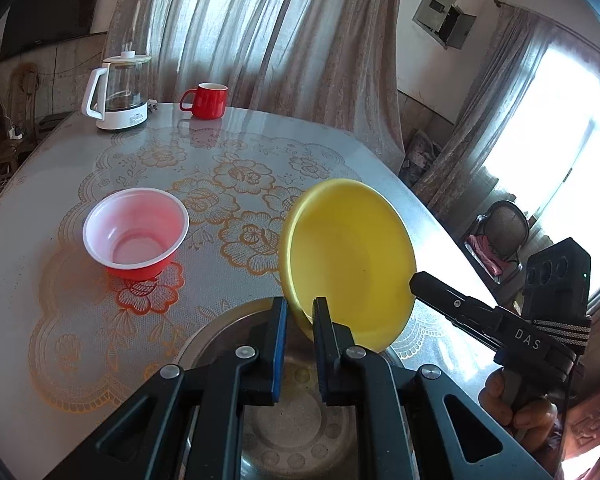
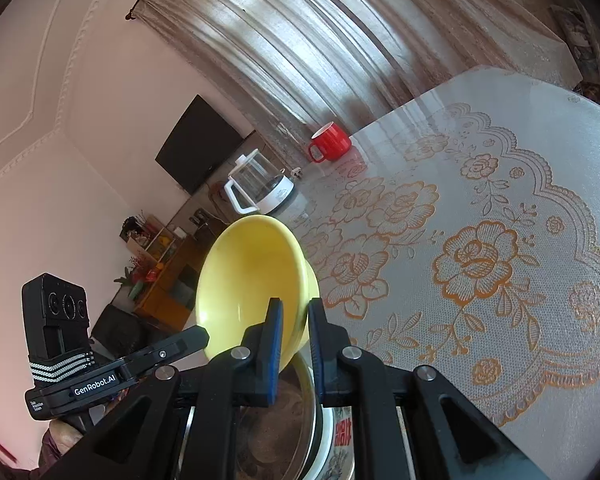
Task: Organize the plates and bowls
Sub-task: 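Carry the yellow bowl with both tools over the steel bowl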
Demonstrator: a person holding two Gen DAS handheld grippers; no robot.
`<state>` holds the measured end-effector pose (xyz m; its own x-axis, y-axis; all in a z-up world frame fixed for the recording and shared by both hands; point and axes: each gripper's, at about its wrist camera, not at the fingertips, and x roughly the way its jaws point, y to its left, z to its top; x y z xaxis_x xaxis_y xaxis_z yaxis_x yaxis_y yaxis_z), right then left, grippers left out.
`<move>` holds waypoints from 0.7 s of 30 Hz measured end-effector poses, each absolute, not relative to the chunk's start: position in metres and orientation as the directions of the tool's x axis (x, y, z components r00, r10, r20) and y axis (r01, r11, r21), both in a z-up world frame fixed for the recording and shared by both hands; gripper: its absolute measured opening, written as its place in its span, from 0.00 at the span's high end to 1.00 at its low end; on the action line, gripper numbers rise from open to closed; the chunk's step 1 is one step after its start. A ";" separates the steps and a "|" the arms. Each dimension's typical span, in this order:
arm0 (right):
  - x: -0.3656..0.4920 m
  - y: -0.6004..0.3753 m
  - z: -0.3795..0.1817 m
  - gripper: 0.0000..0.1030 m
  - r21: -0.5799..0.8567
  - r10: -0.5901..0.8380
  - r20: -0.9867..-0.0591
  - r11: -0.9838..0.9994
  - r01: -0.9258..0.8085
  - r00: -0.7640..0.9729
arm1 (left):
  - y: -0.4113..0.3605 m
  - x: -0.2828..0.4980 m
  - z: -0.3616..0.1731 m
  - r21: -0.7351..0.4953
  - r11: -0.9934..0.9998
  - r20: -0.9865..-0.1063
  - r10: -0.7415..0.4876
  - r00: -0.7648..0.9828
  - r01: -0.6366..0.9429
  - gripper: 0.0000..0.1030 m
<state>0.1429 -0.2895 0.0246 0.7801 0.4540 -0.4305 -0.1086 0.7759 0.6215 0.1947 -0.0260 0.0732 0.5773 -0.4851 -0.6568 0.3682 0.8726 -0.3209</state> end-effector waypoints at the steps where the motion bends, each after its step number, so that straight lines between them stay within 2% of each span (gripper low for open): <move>1: 0.139 -0.287 0.026 0.89 0.617 0.453 -0.430 0.779 -0.112 0.781 | -0.024 0.190 0.075 -0.319 0.872 -0.650 -0.486 0.584 0.371 0.88; 10: 0.112 -0.266 0.035 0.89 0.604 0.448 -0.424 0.788 -0.123 0.787 | -0.005 0.156 0.086 -0.332 0.864 -0.596 -0.504 0.625 0.379 0.88; 21: 0.087 -0.245 0.032 0.89 0.602 0.455 -0.428 0.788 -0.129 0.781 | 0.020 0.134 0.071 -0.370 0.859 -0.589 -0.512 0.625 0.355 0.88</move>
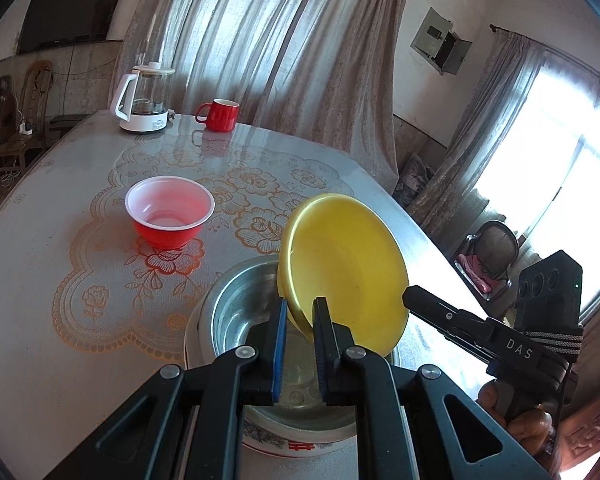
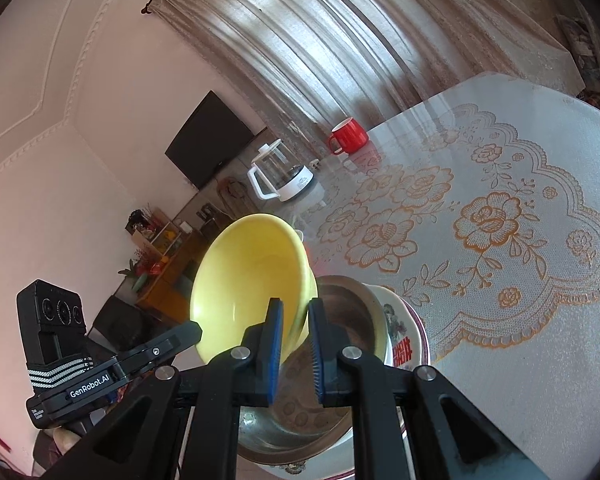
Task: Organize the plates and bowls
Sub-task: 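Carry the yellow bowl with both tools over the steel bowl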
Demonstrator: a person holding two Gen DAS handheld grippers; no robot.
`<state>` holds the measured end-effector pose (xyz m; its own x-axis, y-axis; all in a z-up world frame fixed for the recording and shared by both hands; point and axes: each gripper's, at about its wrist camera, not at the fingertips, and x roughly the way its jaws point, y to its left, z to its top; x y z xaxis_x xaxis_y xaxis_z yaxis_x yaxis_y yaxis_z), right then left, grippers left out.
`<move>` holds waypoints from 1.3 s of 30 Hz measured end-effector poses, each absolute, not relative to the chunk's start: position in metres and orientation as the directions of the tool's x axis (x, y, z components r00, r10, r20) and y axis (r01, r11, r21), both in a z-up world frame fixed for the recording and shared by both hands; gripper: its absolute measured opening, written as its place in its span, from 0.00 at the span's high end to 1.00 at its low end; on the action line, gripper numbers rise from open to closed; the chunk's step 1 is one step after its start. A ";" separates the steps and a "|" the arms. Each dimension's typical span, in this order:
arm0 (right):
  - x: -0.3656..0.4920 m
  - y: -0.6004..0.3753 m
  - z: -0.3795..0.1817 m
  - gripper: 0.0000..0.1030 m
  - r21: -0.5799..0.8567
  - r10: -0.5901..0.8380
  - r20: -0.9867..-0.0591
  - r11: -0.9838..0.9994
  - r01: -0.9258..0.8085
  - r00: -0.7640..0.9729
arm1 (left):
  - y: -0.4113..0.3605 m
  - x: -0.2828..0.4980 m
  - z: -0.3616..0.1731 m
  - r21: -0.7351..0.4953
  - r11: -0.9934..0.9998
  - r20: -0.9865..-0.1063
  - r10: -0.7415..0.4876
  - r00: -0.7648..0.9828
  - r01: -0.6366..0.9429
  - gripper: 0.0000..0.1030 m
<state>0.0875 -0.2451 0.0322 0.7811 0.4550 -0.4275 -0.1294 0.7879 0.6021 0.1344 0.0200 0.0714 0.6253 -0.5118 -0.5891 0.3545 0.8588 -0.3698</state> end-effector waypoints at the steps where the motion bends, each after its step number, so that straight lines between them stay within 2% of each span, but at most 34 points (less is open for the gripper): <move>1: 0.086 -0.243 0.031 0.89 0.602 0.457 -0.429 0.788 -0.130 0.780 | 0.023 0.132 0.069 -0.375 0.858 -0.589 -0.514 0.624 0.352 0.88; 11: 0.066 -0.217 0.022 0.89 0.596 0.488 -0.445 0.787 -0.158 0.751 | 0.057 0.114 0.047 -0.471 0.826 -0.583 -0.555 0.594 0.309 0.88; 19: 0.060 -0.214 0.015 0.89 0.588 0.473 -0.469 0.798 -0.137 0.746 | 0.053 0.122 0.038 -0.518 0.803 -0.601 -0.587 0.542 0.295 0.88; 30: 0.055 -0.223 0.009 0.90 0.565 0.427 -0.499 0.820 -0.090 0.754 | 0.039 0.120 0.034 -0.490 0.815 -0.624 -0.575 0.529 0.309 0.88; 39: 0.055 -0.212 0.011 0.90 0.460 0.328 -0.548 0.886 -0.050 0.769 | 0.032 0.127 0.032 -0.469 0.832 -0.646 -0.553 0.527 0.297 0.88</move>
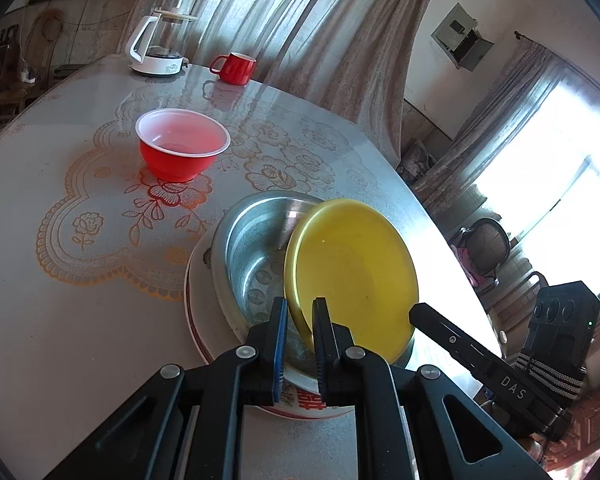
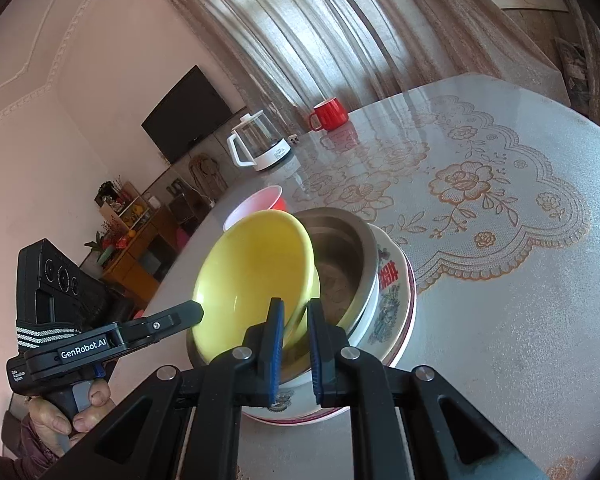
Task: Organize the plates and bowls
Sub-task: 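Carry the yellow bowl with both tools over the steel bowl, then lower the yellow bowl into the steel bowl with both tools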
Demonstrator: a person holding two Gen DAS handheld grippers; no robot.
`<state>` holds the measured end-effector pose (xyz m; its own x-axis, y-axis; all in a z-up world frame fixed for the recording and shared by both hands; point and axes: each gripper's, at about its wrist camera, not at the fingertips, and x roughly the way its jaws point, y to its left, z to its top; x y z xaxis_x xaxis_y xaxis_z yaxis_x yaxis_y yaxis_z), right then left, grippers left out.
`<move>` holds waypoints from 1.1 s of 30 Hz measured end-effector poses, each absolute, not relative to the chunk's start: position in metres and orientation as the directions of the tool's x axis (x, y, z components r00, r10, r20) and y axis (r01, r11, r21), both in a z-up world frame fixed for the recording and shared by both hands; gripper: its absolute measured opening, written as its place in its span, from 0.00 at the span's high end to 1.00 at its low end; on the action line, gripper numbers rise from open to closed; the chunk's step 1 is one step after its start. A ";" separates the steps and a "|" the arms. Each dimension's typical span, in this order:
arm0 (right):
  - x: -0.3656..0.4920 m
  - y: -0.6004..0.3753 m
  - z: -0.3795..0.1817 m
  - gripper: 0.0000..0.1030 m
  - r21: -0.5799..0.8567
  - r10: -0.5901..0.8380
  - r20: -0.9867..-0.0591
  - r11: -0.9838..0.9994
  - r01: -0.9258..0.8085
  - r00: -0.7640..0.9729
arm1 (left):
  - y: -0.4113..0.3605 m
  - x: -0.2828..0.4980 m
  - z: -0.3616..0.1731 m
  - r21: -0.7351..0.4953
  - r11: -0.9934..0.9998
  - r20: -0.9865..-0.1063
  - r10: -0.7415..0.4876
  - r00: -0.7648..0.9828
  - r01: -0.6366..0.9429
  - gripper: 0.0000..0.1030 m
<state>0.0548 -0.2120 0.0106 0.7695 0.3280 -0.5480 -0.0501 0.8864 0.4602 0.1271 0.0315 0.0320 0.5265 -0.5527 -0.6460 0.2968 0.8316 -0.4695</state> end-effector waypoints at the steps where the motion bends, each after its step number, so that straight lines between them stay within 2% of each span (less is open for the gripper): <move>1: 0.055 -0.211 0.011 0.90 0.450 0.317 -0.554 0.892 -0.044 0.770 | 0.031 0.129 0.031 -0.467 0.834 -0.650 -0.550 0.524 0.295 0.88; 12: 0.067 -0.200 0.009 0.90 0.373 0.250 -0.615 0.928 -0.002 0.748 | 0.033 0.131 0.027 -0.457 0.845 -0.670 -0.532 0.517 0.278 0.88; 33: 0.066 -0.196 0.010 0.86 0.363 0.241 -0.621 0.932 0.001 0.746 | 0.036 0.132 0.025 -0.481 0.833 -0.655 -0.549 0.519 0.273 0.88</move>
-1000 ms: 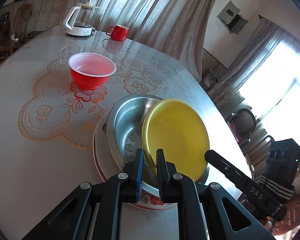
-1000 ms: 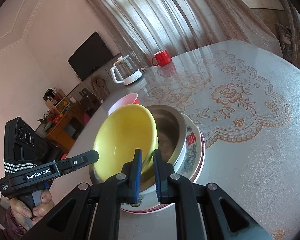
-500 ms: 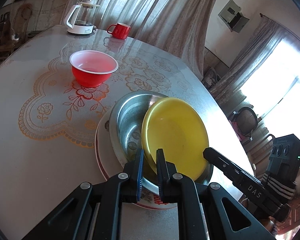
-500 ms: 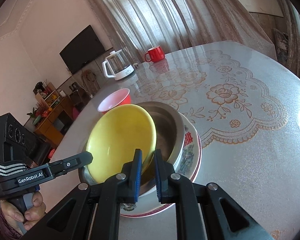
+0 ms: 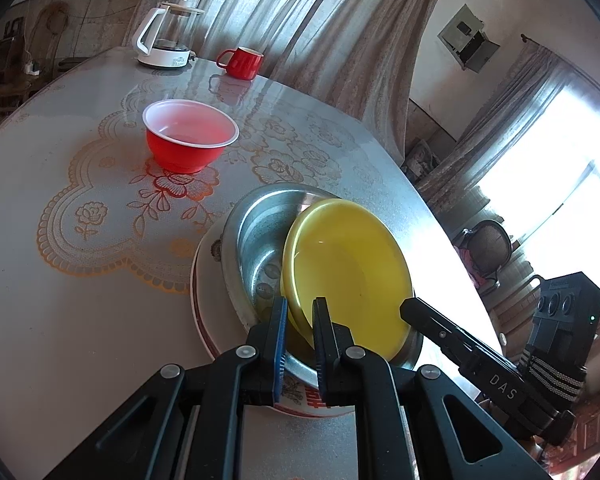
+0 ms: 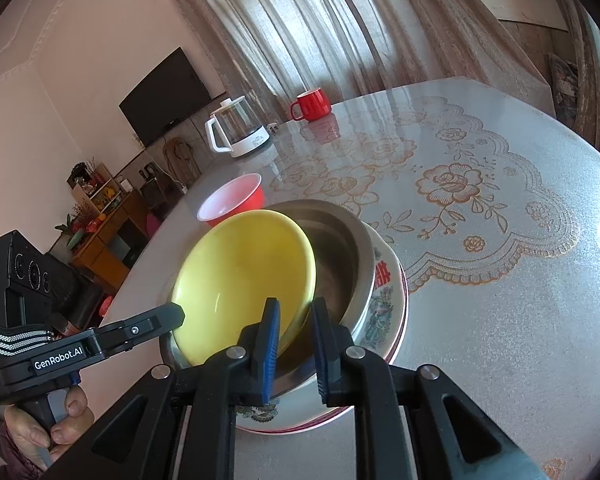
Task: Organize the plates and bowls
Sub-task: 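Lower the yellow bowl into the steel bowl with both tools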
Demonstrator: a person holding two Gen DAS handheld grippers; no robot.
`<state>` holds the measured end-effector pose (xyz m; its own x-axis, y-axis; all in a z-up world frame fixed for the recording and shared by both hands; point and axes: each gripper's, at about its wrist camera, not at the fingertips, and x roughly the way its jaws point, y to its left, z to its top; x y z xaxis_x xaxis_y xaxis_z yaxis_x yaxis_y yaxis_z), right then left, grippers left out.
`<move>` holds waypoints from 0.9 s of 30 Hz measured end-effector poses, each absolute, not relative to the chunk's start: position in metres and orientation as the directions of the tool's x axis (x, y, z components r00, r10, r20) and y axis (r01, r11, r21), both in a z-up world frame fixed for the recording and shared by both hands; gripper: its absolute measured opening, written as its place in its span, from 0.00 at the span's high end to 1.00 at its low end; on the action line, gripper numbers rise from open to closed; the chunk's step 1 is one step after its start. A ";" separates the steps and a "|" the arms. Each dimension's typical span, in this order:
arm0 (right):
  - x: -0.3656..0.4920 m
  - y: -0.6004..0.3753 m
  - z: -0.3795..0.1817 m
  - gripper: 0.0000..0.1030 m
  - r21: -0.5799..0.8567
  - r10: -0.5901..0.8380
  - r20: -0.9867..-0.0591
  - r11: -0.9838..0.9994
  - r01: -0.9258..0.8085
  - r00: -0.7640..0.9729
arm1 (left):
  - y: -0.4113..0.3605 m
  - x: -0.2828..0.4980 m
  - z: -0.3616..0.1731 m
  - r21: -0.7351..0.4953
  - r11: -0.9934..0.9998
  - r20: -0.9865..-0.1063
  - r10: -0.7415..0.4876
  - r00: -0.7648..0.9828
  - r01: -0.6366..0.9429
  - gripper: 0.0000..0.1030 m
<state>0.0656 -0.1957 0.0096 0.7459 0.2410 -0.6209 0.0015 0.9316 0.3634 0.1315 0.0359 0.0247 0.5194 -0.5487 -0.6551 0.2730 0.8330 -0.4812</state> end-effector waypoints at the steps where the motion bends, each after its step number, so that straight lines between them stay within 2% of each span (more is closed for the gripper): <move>1: 0.065 -0.195 0.010 0.86 0.360 0.238 -0.622 0.933 0.003 0.746 | 0.036 0.131 0.025 -0.481 0.833 -0.655 -0.548 0.520 0.271 0.88; 12: 0.066 -0.193 0.010 0.81 0.353 0.237 -0.617 0.936 -0.006 0.751 | 0.036 0.126 0.028 -0.448 0.852 -0.649 -0.518 0.557 0.270 0.87; 27: 0.066 -0.191 0.010 0.80 0.343 0.242 -0.618 0.939 -0.021 0.748 | 0.032 0.124 0.027 -0.423 0.858 -0.652 -0.511 0.560 0.291 0.86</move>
<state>0.0664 -0.1907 0.0096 0.7477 0.2424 -0.6182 -0.0211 0.9392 0.3428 0.1243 0.0325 0.0269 0.5604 -0.5108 -0.6519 0.2907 0.8584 -0.4227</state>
